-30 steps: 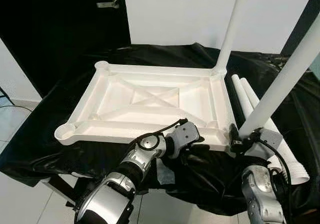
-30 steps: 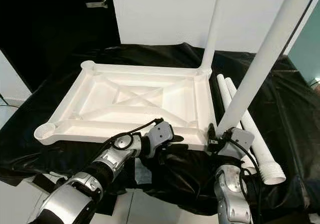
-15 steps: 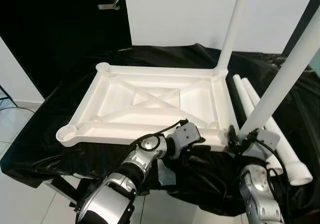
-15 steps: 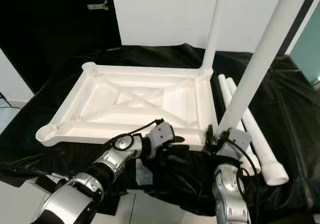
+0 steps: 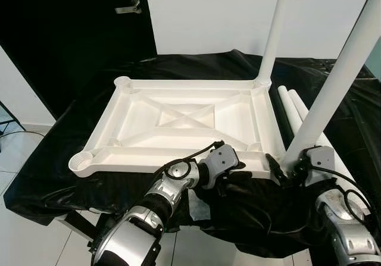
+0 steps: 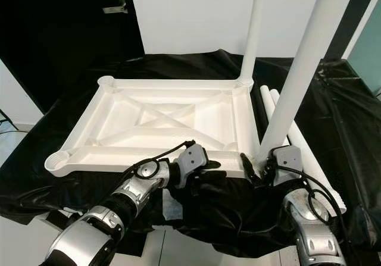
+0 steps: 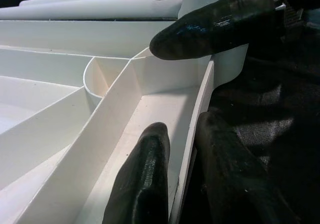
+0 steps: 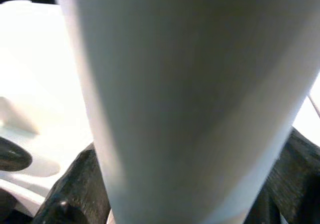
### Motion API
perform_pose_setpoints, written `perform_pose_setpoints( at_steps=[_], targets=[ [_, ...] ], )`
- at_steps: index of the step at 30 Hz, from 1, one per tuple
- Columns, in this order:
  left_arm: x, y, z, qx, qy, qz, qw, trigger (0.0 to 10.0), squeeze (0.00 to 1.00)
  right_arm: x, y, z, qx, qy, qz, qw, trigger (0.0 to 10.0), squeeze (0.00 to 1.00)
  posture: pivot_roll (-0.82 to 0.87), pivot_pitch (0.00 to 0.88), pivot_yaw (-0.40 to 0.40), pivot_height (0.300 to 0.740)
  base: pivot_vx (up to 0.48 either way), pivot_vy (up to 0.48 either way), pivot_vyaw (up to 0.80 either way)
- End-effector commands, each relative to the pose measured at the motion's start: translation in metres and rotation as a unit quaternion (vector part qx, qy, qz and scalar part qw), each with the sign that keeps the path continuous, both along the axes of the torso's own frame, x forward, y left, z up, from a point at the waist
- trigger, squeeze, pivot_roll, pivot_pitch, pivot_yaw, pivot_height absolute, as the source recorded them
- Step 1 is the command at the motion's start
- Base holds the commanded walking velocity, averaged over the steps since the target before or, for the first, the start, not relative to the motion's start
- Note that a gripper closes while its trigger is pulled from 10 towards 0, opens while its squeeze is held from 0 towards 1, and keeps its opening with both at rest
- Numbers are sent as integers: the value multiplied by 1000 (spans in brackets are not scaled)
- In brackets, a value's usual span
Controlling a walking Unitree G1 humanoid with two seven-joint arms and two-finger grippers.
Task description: Building children table
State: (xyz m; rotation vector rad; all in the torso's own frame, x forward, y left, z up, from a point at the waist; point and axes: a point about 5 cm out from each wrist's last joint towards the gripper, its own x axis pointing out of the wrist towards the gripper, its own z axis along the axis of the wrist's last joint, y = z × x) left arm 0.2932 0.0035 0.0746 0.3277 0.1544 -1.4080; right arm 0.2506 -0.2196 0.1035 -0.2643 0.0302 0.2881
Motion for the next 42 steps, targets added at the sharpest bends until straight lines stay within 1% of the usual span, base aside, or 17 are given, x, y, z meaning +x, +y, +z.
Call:
perform_pose_setpoints(
  at_steps=[1,5,11,16,17,19,21,22,23,24,25,27,28,34,38,41,42],
  targets=[
    [-29,15,-50,85,99,-15,991,10000,0,-8,4,-14,3,42,32,999,0,0,-167,0,35,740,0,0,0],
    [-29,16,-51,84,100,-13,991,10000,0,-17,9,-18,11,62,73,995,0,0,-163,0,35,740,0,0,0],
    [-26,18,-49,86,97,-9,992,10000,0,-20,18,-27,39,87,102,990,0,0,-162,0,38,740,0,0,0],
    [-26,18,-49,86,96,-10,992,10000,0,-22,26,-32,62,98,101,988,0,0,-164,0,42,740,0,0,0],
    [-26,17,-49,86,96,-12,992,10000,0,-23,34,-35,79,97,96,987,0,0,-166,0,46,740,0,0,0],
    [-27,16,-49,87,95,-14,992,10000,0,-20,45,-35,103,67,43,991,0,0,-168,0,47,740,0,0,0],
    [-26,16,-48,87,95,-15,992,10000,0,-16,46,-33,128,22,-55,990,0,0,-168,0,48,740,0,0,0],
    [-26,16,-48,87,95,-15,992,10000,0,-16,46,-33,128,22,-55,990,0,0,-168,0,48,740,0,0,0],
    [-26,16,-48,87,95,-15,992,10000,0,-16,45,-33,133,13,-77,988,0,0,-168,0,48,740,0,0,0],
    [-26,16,-48,87,94,-15,992,10000,0,-16,42,-33,138,-2,-132,982,0,0,-168,0,49,740,0,0,0],
    [-26,16,-48,87,94,-15,992,10000,0,-16,42,-33,138,-2,-132,982,0,0,-168,0,49,740,0,0,0],
    [-26,16,-48,88,94,-16,992,10000,0,-17,35,-34,137,-20,-221,965,0,0,-168,0,50,740,0,0,0],
    [-26,16,-48,88,94,-16,992,10000,0,-17,33,-34,136,-25,-244,960,0,0,-168,0,50,740,0,0,0],
    [-27,15,-49,89,95,-18,991,10000,0,-11,30,-27,136,-38,-255,957,0,0,-168,0,48,740,0,0,0],
    [-27,14,-49,88,94,-17,992,10000,0,-11,24,-26,124,-46,-289,948,0,0,-163,0,39,740,0,0,0],
    [-27,15,-49,88,95,-14,991,10000,0,-13,14,-27,85,-48,-329,939,0,0,-162,0,36,740,0,0,0],
    [-27,15,-49,88,95,-14,991,10000,0,-13,14,-27,85,-48,-329,939,0,0,-162,0,36,740,0,0,0]
  ],
)
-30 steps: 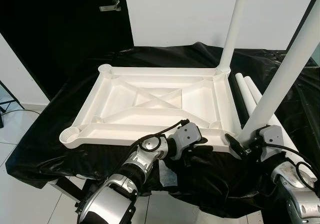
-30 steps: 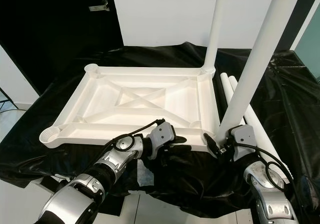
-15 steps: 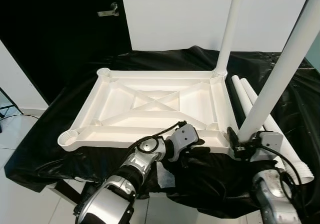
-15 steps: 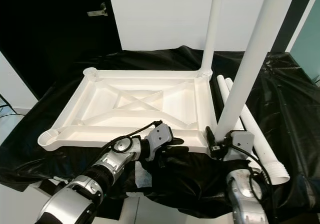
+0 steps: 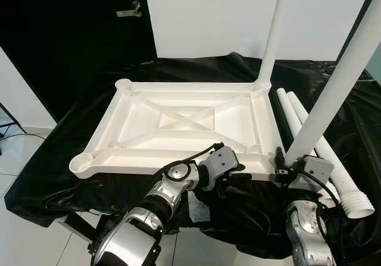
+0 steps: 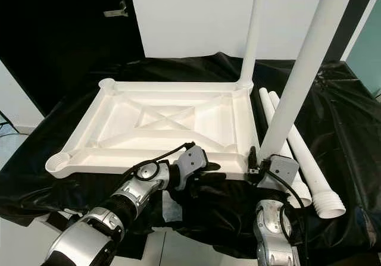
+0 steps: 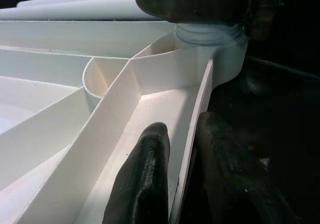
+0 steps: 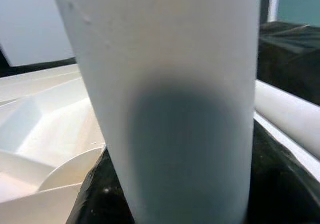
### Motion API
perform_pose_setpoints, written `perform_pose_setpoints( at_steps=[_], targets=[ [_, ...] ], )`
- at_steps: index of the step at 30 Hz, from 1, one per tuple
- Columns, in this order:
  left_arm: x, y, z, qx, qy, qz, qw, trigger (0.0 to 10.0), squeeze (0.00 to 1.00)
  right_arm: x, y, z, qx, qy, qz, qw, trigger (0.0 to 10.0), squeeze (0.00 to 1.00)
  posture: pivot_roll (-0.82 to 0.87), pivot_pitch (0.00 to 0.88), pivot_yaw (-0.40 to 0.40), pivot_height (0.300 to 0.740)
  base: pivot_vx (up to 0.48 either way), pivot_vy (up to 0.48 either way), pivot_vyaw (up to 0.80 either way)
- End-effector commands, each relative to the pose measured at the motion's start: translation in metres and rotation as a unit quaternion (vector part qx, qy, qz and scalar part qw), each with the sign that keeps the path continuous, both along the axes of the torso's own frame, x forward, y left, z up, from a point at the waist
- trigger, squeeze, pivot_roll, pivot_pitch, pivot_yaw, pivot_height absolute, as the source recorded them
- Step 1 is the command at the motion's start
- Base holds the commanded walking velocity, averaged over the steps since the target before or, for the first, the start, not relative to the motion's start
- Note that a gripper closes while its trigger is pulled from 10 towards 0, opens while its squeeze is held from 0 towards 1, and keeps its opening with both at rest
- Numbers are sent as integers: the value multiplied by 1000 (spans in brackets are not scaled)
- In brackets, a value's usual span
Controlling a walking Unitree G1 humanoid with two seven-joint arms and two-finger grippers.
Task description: Building children table
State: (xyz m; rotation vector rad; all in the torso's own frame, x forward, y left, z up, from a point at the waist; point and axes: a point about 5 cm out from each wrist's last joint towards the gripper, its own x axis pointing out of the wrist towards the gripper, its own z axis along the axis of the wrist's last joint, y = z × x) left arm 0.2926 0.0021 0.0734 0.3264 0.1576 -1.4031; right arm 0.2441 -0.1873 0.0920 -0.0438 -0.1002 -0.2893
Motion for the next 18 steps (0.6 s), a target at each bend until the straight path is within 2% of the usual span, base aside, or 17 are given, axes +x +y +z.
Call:
perform_pose_setpoints(
  at_steps=[1,2,3,4,5,7,8,9,10,11,12,15,16,18],
  targets=[
    [-27,17,-48,88,94,-16,992,10000,0,-6,-20,-16,-16,50,-60,997,0,0,-162,0,36,740,0,0,0],
    [-27,17,-48,88,94,-16,992,10000,0,-6,-20,-16,-16,50,-60,997,0,0,-162,0,36,740,0,0,0],
    [-27,17,-49,88,95,-17,991,10000,0,-6,-22,-19,-16,59,-58,996,6510,0,-162,0,30,740,0,0,0],
    [-27,17,-49,88,95,-17,991,10000,0,-6,-22,-19,-16,59,-58,996,6510,0,-162,0,30,740,0,0,0],
    [-28,17,-49,88,95,-17,991,10000,0,-5,-20,-20,-11,64,-36,997,10000,0,-163,0,27,740,0,0,0],
    [-28,17,-49,88,95,-17,991,10000,0,-5,-20,-20,-11,64,-36,997,10000,0,-163,0,27,740,0,0,0],
    [-28,17,-50,88,96,-16,991,10000,0,-4,-16,-20,0,61,-7,998,10000,965,-164,0,25,740,0,0,0],
    [-28,17,-50,88,96,-16,991,10000,0,-4,-16,-20,0,61,-7,998,10000,965,-164,0,25,740,0,0,0],
    [-28,16,-50,87,96,-16,991,10000,0,-3,-12,-18,-2,55,29,998,10000,1000,-165,0,25,740,0,0,0],
    [-28,16,-50,87,96,-16,991,10000,0,-3,-12,-18,-2,55,29,998,10000,1000,-165,0,25,740,0,0,0],
    [-28,16,-49,87,96,-17,991,10000,0,-2,-7,-17,-14,57,72,996,10000,1000,-169,0,25,740,0,0,0],
    [-28,15,-49,86,96,-18,991,10000,0,-1,-5,-17,-24,60,98,993,10000,1000,-171,0,25,740,0,0,0],
    [-28,15,-49,86,96,-18,991,10000,0,0,-4,-17,-35,65,121,990,10000,0,-171,0,25,740,0,0,0],
    [-28,15,-49,87,96,-18,991,10000,0,2,-4,-16,-42,67,138,987,10000,0,-173,0,26,740,0,0,0]
  ],
)
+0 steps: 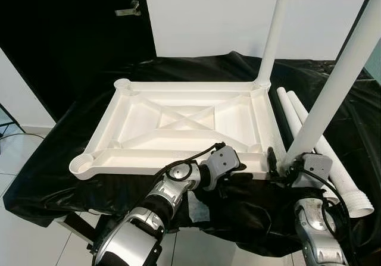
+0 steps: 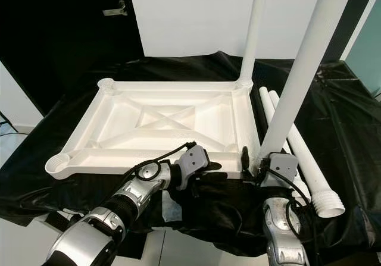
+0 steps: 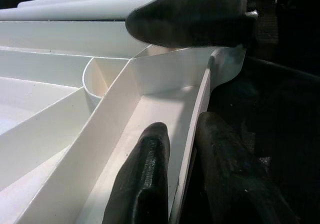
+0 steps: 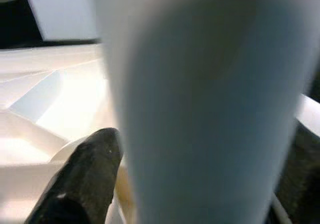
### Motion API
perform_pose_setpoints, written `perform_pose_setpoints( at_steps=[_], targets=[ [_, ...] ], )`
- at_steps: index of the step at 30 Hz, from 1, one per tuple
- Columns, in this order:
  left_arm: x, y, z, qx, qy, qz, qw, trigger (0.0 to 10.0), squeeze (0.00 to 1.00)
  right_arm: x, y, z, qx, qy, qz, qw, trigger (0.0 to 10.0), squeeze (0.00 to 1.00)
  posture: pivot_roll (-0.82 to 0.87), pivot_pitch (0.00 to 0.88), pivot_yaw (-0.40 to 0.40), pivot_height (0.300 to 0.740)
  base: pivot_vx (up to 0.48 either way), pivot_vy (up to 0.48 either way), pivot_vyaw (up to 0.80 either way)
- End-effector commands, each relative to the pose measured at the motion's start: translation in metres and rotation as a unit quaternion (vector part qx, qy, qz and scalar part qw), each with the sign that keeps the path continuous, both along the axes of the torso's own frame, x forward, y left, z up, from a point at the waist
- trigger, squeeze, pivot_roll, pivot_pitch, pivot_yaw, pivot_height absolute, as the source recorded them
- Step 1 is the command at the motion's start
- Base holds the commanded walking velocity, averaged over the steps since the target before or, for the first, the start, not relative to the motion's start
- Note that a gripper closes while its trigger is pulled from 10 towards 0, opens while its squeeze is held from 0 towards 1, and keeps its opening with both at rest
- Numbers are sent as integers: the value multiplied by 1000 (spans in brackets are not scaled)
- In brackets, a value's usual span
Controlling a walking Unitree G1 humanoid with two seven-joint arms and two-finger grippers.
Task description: Building children table
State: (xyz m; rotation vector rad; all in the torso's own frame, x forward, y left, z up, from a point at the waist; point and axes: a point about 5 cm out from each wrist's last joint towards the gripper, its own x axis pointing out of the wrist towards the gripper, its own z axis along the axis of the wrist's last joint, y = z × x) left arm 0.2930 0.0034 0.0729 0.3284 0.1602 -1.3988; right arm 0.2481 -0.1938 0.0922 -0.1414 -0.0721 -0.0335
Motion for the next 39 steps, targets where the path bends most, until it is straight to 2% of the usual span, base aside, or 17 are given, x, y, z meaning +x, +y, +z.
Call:
perform_pose_setpoints(
  at_steps=[1,4,5,9,12,13,14,15,19,21,24,28,29,30,33,39],
  targets=[
    [-29,14,-49,85,97,-20,991,10000,0,-2,2,-16,5,45,11,999,10000,0,-173,0,26,740,0,0,0],
    [-29,14,-49,85,97,-20,991,10000,0,1,1,-14,3,44,22,999,10000,0,-173,0,27,740,0,0,0],
    [-29,14,-49,85,98,-21,991,10000,0,4,-4,-11,1,47,33,998,10000,0,-170,0,30,740,0,0,0],
    [-29,14,-49,85,98,-21,991,10000,0,3,-6,-11,-3,53,40,998,10000,0,-170,0,30,740,0,0,0],
    [-29,16,-50,85,99,-20,991,10000,0,0,-10,-12,-9,67,69,995,10000,0,-170,0,35,740,0,0,0],
    [-29,16,-50,86,100,-20,991,10000,0,-1,-10,-12,-6,65,79,995,2471,0,-171,0,38,740,0,0,0],
    [-29,16,-50,86,100,-20,991,10000,0,-1,-10,-12,-6,65,79,995,2471,0,-171,0,38,740,0,0,0],
    [-29,16,-50,86,100,-20,991,10000,0,-1,-8,-10,1,63,95,993,0,0,-170,0,39,740,0,0,0],
    [-29,16,-49,86,98,-20,991,10000,0,-1,-1,-10,17,67,126,990,0,0,-173,0,43,740,0,0,0],
    [-29,16,-49,86,98,-20,991,10000,0,-1,-1,-10,17,67,126,990,0,0,-173,0,43,740,0,0,0],
    [-27,14,-47,86,95,-20,992,10000,0,-1,9,-15,37,80,139,986,0,0,-174,0,45,740,0,0,0],
    [-27,14,-47,86,94,-20,992,10000,0,-1,15,-17,50,84,137,986,0,0,-174,0,45,740,0,0,0],
    [-26,14,-47,86,94,-20,992,10000,0,-2,20,-20,70,84,118,987,0,0,-173,0,45,740,0,0,0],
    [-26,14,-47,86,94,-20,992,10000,0,-2,20,-20,70,84,118,987,0,0,-173,0,45,740,0,0,0],
    [-26,14,-47,86,93,-19,992,10000,0,0,20,-25,119,77,45,989,0,0,-168,0,46,740,0,0,0],
    [-26,15,-47,86,93,-19,992,10000,0,6,16,-22,127,65,24,989,0,0,-168,0,46,740,0,0,0]
  ],
)
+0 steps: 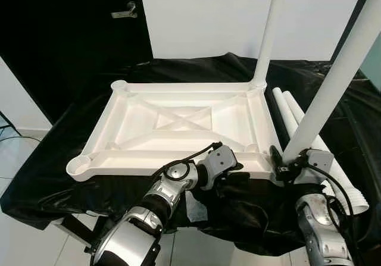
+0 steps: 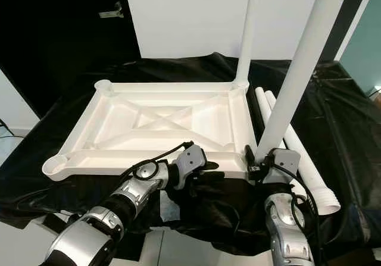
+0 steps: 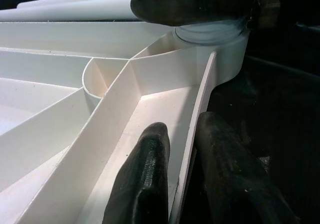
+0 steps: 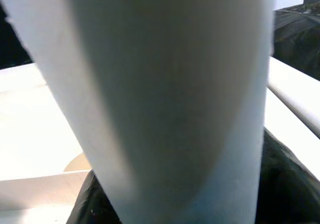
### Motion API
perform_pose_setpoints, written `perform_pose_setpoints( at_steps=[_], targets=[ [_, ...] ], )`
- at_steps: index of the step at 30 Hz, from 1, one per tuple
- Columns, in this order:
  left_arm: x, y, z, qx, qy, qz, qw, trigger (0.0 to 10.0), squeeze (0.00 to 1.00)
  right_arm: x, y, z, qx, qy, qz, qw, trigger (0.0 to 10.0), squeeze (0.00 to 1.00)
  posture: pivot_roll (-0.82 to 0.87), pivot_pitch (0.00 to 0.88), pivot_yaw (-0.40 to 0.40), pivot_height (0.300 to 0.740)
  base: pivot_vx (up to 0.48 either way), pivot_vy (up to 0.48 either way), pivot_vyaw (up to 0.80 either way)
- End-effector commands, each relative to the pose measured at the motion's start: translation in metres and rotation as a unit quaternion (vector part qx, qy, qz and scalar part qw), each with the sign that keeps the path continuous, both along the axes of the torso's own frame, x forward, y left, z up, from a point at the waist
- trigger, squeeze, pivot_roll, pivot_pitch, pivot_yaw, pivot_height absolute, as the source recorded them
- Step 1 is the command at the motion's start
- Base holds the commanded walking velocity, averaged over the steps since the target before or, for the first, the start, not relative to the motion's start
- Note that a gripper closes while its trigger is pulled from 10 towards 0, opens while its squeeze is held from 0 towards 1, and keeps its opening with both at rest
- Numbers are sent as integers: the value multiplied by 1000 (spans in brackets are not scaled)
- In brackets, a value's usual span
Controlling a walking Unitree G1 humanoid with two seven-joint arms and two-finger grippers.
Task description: Building children table
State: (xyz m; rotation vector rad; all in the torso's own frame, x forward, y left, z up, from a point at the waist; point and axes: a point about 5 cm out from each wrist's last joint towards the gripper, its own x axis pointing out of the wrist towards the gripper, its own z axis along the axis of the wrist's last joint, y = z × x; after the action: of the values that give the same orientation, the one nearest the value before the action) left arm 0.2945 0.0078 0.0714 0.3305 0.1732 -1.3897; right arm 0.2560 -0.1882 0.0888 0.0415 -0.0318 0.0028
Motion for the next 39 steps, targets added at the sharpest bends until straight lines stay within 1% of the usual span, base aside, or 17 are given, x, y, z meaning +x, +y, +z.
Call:
perform_pose_setpoints(
  at_steps=[1,5,8,9,13,18,25,26,27,28,29,31,33,35,36,38,39],
  targets=[
    [-27,11,-45,82,90,-24,992,10000,0,0,8,-17,38,43,3,998,0,0,-169,0,48,740,0,0,0],
    [-27,11,-45,81,90,-23,992,10000,0,6,-8,-9,43,21,-68,997,0,0,-165,0,43,740,0,0,0],
    [-27,11,-45,81,89,-23,992,10000,0,7,-10,-8,44,16,-82,996,0,0,-165,0,43,740,0,0,0],
    [-27,10,-45,80,90,-22,992,10000,0,6,-20,-6,51,11,-140,989,0,0,-163,0,38,740,0,0,0],
    [-27,10,-45,79,91,-20,993,10000,0,1,-25,-7,55,14,-211,976,0,0,-163,0,37,740,0,0,0],
    [-27,9,-45,78,90,-18,993,10000,0,-1,6,-12,41,17,-150,988,0,0,-162,0,35,740,0,0,0],
    [-27,9,-44,78,89,-18,993,10000,0,0,6,-11,36,15,-158,987,0,0,-164,0,36,740,0,0,0],
    [-26,9,-44,78,89,-19,993,10000,0,2,8,-10,37,12,-144,989,2314,0,-166,0,37,740,0,0,0],
    [-26,9,-44,79,89,-19,993,10000,0,4,11,-8,34,9,-124,992,10000,0,-168,0,36,740,0,0,0],
    [-26,9,-44,79,89,-19,993,10000,0,4,11,-8,34,9,-124,992,10000,0,-168,0,36,740,0,0,0],
    [-26,9,-44,80,88,-19,993,10000,0,6,13,-7,32,8,-110,993,10000,1000,-168,0,36,740,0,0,0],
    [-25,9,-44,80,88,-19,993,10000,0,8,17,0,21,-8,-66,998,10000,1000,-168,0,36,740,0,0,0],
    [-25,9,-44,81,87,-19,993,10000,0,7,19,11,-38,-43,0,998,10000,1000,-170,0,36,740,0,0,0],
    [-25,9,-44,81,87,-20,993,10000,0,6,21,15,-62,-55,29,996,10000,1000,-170,0,36,740,0,0,0],
    [-25,9,-44,81,87,-20,993,10000,0,4,21,19,-97,-65,69,991,10000,1000,-173,0,33,740,0,0,0],
    [-25,9,-44,81,87,-20,993,10000,0,3,19,20,-110,-56,96,988,10000,1000,-172,0,31,740,0,0,0],
    [-26,10,-44,81,87,-20,993,10000,0,2,15,18,-128,-36,130,983,10000,137,-172,0,30,740,0,0,0]
  ],
)
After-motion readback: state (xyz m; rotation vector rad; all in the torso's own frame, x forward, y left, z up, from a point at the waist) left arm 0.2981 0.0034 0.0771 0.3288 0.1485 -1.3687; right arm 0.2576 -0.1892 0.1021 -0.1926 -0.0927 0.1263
